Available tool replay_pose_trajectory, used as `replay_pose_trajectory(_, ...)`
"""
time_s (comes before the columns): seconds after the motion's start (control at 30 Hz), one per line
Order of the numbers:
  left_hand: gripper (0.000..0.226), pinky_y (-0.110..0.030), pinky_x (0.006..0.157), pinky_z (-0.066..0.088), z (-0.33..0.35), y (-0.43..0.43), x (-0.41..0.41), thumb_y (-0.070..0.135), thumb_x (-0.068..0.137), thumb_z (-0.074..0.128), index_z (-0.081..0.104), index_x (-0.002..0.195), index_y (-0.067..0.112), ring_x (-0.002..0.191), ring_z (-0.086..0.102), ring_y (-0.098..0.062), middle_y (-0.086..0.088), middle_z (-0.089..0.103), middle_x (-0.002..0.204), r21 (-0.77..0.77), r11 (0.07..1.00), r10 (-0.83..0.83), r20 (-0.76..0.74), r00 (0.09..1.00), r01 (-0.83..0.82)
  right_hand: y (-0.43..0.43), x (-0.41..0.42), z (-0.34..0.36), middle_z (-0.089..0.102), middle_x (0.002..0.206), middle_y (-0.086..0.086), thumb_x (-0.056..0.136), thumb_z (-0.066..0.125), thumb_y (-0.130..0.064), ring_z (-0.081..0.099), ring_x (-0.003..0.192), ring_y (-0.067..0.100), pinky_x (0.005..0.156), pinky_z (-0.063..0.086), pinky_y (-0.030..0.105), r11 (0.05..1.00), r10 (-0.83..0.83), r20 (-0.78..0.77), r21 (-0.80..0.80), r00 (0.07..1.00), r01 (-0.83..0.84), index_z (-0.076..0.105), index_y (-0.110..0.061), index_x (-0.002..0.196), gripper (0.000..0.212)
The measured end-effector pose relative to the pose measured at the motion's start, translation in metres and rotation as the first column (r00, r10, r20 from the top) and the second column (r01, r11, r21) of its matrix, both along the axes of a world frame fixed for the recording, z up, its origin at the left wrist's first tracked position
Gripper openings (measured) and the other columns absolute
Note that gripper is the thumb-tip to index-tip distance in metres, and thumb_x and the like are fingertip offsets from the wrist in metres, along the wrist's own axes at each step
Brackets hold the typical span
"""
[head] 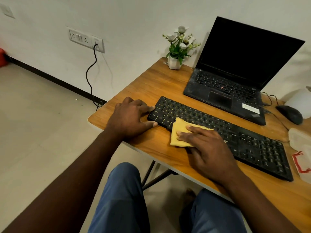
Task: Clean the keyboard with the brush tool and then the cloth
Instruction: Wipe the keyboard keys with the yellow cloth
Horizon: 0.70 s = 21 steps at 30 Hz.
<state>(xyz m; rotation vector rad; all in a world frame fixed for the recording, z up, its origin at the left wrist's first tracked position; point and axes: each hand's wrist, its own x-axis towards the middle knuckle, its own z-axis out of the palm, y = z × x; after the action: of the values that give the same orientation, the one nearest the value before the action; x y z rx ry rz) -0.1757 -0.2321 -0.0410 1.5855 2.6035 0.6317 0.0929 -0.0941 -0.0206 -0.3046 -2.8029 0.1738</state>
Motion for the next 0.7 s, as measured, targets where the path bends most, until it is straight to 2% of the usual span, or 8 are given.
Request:
replay_pose_trajectory(0.07,0.075,-0.047,0.101,0.036,0.001,0.003,-0.002,0.082,0.08,0.05,0.056,0.143,0.041,0.127,0.04,-0.017,0.015,0.058,0.135,0.051,0.999,-0.007,0.123,0.992,0.001,0.007,0.01,0.002,0.073,0.127,-0.002,0.095,0.047,-0.032,0.064,0.121,0.014,0.097,0.05,0.046,0.998,-0.033,-0.094,-0.065,0.995,0.027,0.069,-0.024,0.13,0.042)
replay_pose_trajectory(0.17,0.061,-0.051,0.099,0.043,0.002,0.011,0.0,0.081,0.083,0.05,0.064,0.129,0.041,0.116,0.046,-0.014,0.018,0.064,0.121,0.198,0.977,0.02,0.291,0.957,-0.081,0.018,-0.009,0.017,0.077,0.097,-0.002,0.101,0.055,-0.026,0.069,0.08,0.011,0.067,0.059,0.037,0.949,-0.211,-0.271,-0.288,0.939,0.13,0.07,-0.019,0.128,0.032)
replay_pose_trajectory(0.3,0.093,-0.053,0.107,0.037,0.007,0.027,0.01,0.092,0.083,0.039,0.034,0.158,0.037,0.132,0.039,-0.021,0.007,0.048,0.153,0.072,0.997,0.006,0.12,0.993,-0.015,0.05,-0.068,0.041,0.068,0.091,-0.018,0.102,0.06,-0.02,0.065,0.086,0.008,0.067,0.048,0.031,0.775,-0.507,-0.307,-0.571,0.805,0.27,0.075,-0.024,0.116,0.021)
replay_pose_trajectory(0.37,0.115,-0.053,0.111,0.033,0.006,0.03,0.01,0.101,0.072,0.036,0.014,0.164,0.034,0.139,0.034,-0.022,0.004,0.036,0.163,-0.024,0.998,-0.057,0.041,0.998,0.058,0.064,-0.098,0.049,0.067,0.089,-0.017,0.101,0.059,-0.019,0.064,0.084,0.011,0.064,0.043,0.024,0.779,-0.521,-0.333,-0.561,0.786,0.279,0.075,-0.024,0.113,0.02)
replay_pose_trajectory(0.43,0.13,-0.053,0.115,0.029,0.006,0.03,0.007,0.105,0.064,0.037,0.004,0.165,0.031,0.142,0.03,-0.023,0.002,0.032,0.166,-0.073,0.993,-0.086,0.032,0.996,0.088,0.072,-0.124,0.054,0.067,0.089,-0.01,0.101,0.057,-0.018,0.063,0.081,0.014,0.06,0.04,0.02,0.84,-0.49,-0.348,-0.435,0.799,0.325,0.074,-0.023,0.116,0.023)
replay_pose_trajectory(0.5,0.139,-0.052,0.116,0.026,0.006,0.031,0.007,0.107,0.058,0.041,-0.002,0.165,0.029,0.144,0.027,-0.024,0.002,0.028,0.167,-0.101,0.991,-0.092,0.019,0.996,0.093,0.077,-0.147,0.056,0.068,0.092,-0.002,0.101,0.055,-0.018,0.064,0.083,0.02,0.064,0.042,0.026,0.875,-0.438,-0.234,-0.335,0.868,0.351,0.073,-0.023,0.116,0.024)
replay_pose_trajectory(0.6,0.141,-0.051,0.115,0.025,0.005,0.034,0.007,0.107,0.057,0.042,0.0,0.165,0.026,0.145,0.024,-0.023,0.003,0.024,0.169,-0.133,0.987,-0.092,-0.044,0.995,0.085,0.075,-0.17,0.05,0.067,0.096,-0.001,0.101,0.058,-0.021,0.063,0.092,0.022,0.077,0.049,0.035,0.916,-0.227,0.089,-0.318,0.97,0.244,0.072,-0.028,0.105,0.016)
replay_pose_trajectory(0.7,0.138,-0.051,0.116,0.025,0.003,0.035,0.007,0.106,0.059,0.041,0.004,0.165,0.026,0.146,0.023,-0.022,0.004,0.022,0.169,-0.136,0.988,-0.084,-0.063,0.994,0.075,0.074,-0.171,0.043,0.067,0.094,-0.003,0.101,0.06,-0.024,0.062,0.094,0.02,0.076,0.046,0.035,0.921,-0.16,0.163,-0.33,0.974,0.207,0.067,-0.031,0.095,0.012)
